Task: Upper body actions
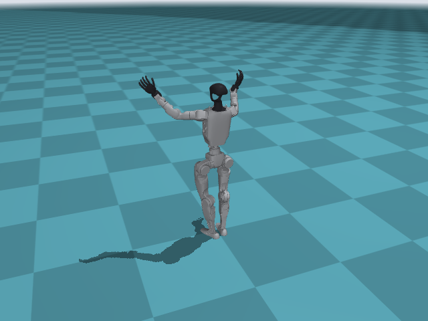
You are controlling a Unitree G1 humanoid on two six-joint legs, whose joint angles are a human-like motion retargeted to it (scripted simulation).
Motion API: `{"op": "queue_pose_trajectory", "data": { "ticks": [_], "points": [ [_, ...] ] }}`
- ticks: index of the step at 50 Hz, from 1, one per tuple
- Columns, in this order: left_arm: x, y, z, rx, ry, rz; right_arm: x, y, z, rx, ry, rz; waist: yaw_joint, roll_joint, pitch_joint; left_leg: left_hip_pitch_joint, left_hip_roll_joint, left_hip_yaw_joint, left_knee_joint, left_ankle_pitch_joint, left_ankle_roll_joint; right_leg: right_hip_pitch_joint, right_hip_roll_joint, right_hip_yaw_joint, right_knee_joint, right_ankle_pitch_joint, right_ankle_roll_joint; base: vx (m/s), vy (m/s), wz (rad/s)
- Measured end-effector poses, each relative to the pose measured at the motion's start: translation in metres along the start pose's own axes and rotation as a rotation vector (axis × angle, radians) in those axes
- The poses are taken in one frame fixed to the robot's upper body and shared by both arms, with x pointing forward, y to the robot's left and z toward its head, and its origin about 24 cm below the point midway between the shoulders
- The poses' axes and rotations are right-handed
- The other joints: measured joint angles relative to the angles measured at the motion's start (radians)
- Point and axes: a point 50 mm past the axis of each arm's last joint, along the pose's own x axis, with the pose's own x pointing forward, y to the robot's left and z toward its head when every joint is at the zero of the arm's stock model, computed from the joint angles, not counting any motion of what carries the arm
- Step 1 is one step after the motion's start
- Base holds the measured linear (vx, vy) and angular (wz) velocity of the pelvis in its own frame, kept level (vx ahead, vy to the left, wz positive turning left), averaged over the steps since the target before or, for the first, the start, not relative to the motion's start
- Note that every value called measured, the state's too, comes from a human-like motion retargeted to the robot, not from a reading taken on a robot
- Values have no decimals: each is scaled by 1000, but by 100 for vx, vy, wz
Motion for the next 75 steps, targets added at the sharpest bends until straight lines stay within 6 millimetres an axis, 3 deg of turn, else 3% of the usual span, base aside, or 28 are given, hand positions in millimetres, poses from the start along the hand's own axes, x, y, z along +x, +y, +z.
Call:
{"op": "queue_pose_trajectory", "data": {
  "ticks": [5,9,12,15,20,26,30,33,35,37,41,46,53,55,58,62,65,70,73,75],
  "points": [
    [-13,-39,83,206,-525,-165,-3,9,94,-21,-552,-12,9,-1,-19,6,-3,6,-2,-4,1,3,-1,5,0,-2,0,0,0,0],
    [-43,-53,143,456,-1105,-32,-23,6,156,-136,-1014,-85,11,1,-26,9,-2,10,-3,-8,1,3,2,9,1,-2,0,0,0,0],
    [-62,-58,166,548,-1369,76,-36,9,181,-215,-1220,-153,14,7,-28,15,-1,17,-5,-10,2,3,4,14,2,-2,-1,0,0,0],
    [-67,-67,163,531,-1353,34,-41,17,188,-232,-1284,-176,18,10,-18,24,-1,25,-6,-12,3,8,5,21,4,0,-2,0,0,0],
    [-43,-61,126,502,-962,11,-25,28,152,-285,-1027,-86,16,13,-9,26,-2,27,-6,-10,3,8,4,21,4,2,-3,0,0,0],
    [-11,-32,41,396,-342,-76,-10,25,68,-329,-528,-23,6,21,-22,13,-2,23,-6,-9,2,-3,2,18,3,1,-1,0,0,0],
    [-11,-14,-15,168,76,-62,-11,15,16,-234,-180,1,11,24,-17,16,-3,21,-5,-11,3,0,1,17,5,-1,0,0,0,0],
    [-14,-4,-34,-94,220,-70,-17,10,-4,-81,-6,-11,9,24,-7,21,-5,18,-4,-11,4,7,1,16,4,-3,0,0,0,0],
    [-13,7,-38,-216,220,-37,-20,7,-6,23,28,-41,8,24,-1,25,-6,18,-5,-12,5,12,1,16,3,-3,0,0,0,0],
    [-13,16,-35,-225,169,35,-20,4,-1,74,-4,-87,9,23,2,28,-7,17,-5,-12,5,14,1,15,3,-3,0,0,0,0],
    [-12,17,-16,-63,-19,38,-20,4,23,34,-164,-107,9,21,6,34,-9,15,-5,-13,7,20,1,13,3,-4,0,0,0,0],
    [-22,-15,40,76,-386,-114,-24,16,78,-30,-528,-30,6,15,0,33,-9,11,-6,-11,8,20,0,9,4,-4,2,0,0,0],
    [-56,-51,123,384,-1051,-215,-49,23,151,-186,-1087,-43,10,13,-9,33,-6,16,-8,-13,8,16,3,13,6,-3,2,0,0,0],
    [-64,-56,137,490,-1197,-183,-54,23,163,-216,-1187,-80,12,14,-10,34,-5,18,-8,-13,8,15,5,15,6,-3,2,0,0,0],
    [-71,-59,149,593,-1336,-125,-57,25,164,-220,-1223,-119,17,14,-7,37,-3,21,-9,-14,8,16,6,17,7,-3,2,0,0,0],
    [-65,-57,137,592,-1256,-108,-46,31,135,-256,-1052,-68,16,12,-4,37,-3,19,-8,-15,9,16,6,16,8,-3,2,0,0,0],
    [-49,-48,108,559,-1029,-108,-34,30,101,-332,-861,-43,11,8,-6,33,-5,17,-8,-14,8,13,4,13,7,-3,3,0,0,0],
    [-29,-26,31,340,-414,-72,-26,25,36,-372,-452,-28,3,8,-14,30,-7,16,-8,-14,8,10,1,12,6,-3,3,0,0,0],
    [-27,-15,-13,84,-24,-81,-31,26,7,-255,-182,-13,1,12,-16,30,-6,19,-8,-15,7,9,2,14,7,-3,3,0,0,0],
    [-28,-12,-31,-131,137,-128,-35,25,-2,-151,-69,-5,1,14,-16,31,-5,22,-8,-16,7,8,3,17,8,-3,2,0,0,0]
  ]
}}
